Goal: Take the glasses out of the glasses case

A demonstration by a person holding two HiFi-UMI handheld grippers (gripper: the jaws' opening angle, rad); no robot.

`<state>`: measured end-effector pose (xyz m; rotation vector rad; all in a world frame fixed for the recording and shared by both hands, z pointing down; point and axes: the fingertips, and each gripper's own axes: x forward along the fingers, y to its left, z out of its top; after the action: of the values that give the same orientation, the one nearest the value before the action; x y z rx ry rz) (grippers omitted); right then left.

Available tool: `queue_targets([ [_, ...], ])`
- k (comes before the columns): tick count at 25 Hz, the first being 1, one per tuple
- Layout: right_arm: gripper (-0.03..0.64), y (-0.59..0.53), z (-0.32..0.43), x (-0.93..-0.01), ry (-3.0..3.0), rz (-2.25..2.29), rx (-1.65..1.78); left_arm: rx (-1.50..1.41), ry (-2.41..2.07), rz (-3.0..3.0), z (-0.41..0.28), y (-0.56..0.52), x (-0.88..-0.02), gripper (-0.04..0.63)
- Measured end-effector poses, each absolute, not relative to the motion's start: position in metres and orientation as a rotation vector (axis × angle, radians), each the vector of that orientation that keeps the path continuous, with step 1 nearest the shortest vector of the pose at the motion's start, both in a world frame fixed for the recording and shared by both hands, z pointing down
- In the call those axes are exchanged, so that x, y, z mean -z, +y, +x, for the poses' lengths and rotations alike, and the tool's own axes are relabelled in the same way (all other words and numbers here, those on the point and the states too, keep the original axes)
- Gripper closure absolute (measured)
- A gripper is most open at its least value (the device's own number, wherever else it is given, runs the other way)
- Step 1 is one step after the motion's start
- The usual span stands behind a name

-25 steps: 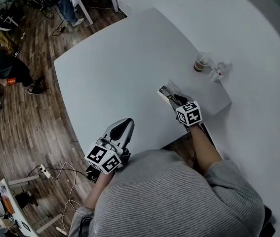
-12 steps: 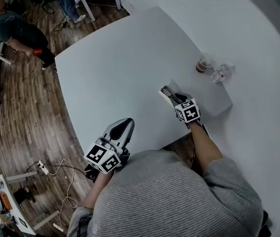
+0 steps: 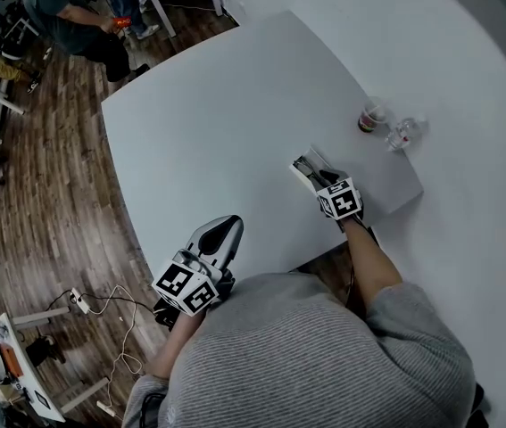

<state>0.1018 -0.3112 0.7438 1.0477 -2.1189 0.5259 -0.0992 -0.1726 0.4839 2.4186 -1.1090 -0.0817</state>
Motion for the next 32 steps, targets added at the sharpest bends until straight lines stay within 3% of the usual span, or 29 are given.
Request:
queue_targets([
  [32, 0.525, -0.321, 0.11, -0.794, -1.955, 0.916, -0.504, 0.049, -1.127, 2.402, -0.101, -0.18, -0.487, 0.575],
])
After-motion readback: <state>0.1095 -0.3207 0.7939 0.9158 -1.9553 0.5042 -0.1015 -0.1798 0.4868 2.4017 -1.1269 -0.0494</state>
